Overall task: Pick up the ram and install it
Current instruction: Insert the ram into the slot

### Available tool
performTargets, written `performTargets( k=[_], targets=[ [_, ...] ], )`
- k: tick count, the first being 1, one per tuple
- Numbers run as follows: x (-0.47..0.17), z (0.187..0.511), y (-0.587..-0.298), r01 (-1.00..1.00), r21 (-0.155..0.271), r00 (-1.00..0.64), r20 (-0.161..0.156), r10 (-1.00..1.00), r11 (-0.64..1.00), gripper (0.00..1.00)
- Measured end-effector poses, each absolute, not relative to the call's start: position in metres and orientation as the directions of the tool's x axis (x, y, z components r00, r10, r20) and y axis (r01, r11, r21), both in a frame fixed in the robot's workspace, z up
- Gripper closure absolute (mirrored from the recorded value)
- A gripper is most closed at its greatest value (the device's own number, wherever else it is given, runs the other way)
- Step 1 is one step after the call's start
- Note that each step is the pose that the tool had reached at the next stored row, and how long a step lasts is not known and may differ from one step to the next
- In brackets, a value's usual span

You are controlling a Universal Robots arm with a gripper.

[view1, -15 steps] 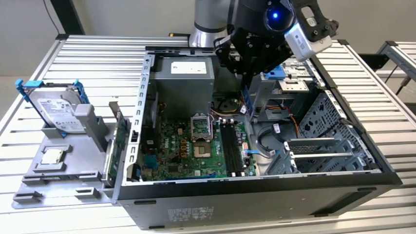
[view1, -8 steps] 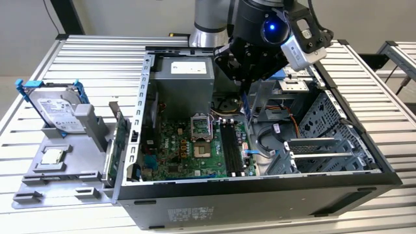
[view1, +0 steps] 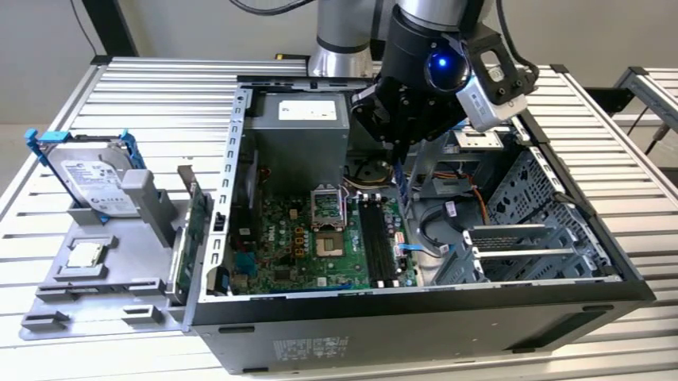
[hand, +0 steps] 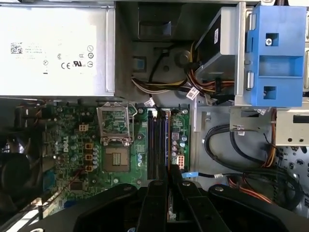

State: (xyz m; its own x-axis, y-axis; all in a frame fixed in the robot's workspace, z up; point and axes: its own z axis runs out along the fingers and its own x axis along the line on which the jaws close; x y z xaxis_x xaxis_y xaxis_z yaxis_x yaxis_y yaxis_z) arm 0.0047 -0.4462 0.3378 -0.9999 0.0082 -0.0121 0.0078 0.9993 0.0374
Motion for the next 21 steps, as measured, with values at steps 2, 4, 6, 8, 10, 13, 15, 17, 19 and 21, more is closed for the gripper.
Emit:
performTargets(
  k=[2,4,6,8,10,13,15,17,19,21],
  targets=[
    [0.006,0.334,-0.447,0.008,0.037,-1.0,-0.012,0.008,0.999,1.0],
    [0.007,0.33,-0.447,0.008,0.037,-1.0,-0.012,0.009,0.999,1.0],
    [0.008,0.327,-0.447,0.009,0.037,-1.0,-0.012,0.009,0.999,1.0],
    [0.009,0.323,-0.447,0.009,0.037,-1.0,-0.012,0.009,0.999,1.0],
    [0.009,0.32,-0.448,0.01,0.037,-1.0,-0.012,0.01,0.999,1.0],
    [0.009,0.314,-0.448,0.01,0.037,-1.0,-0.012,0.011,0.999,1.0],
    [0.009,0.311,-0.449,0.01,0.037,-1.0,-0.012,0.011,0.999,1.0],
    [0.009,0.308,-0.451,0.011,0.037,-1.0,-0.012,0.011,0.999,1.0],
    [0.009,0.305,-0.454,0.011,0.037,-1.0,-0.012,0.011,0.999,1.0],
    [0.01,0.301,-0.456,0.011,0.037,-1.0,-0.012,0.011,0.999,1.0]
  ],
)
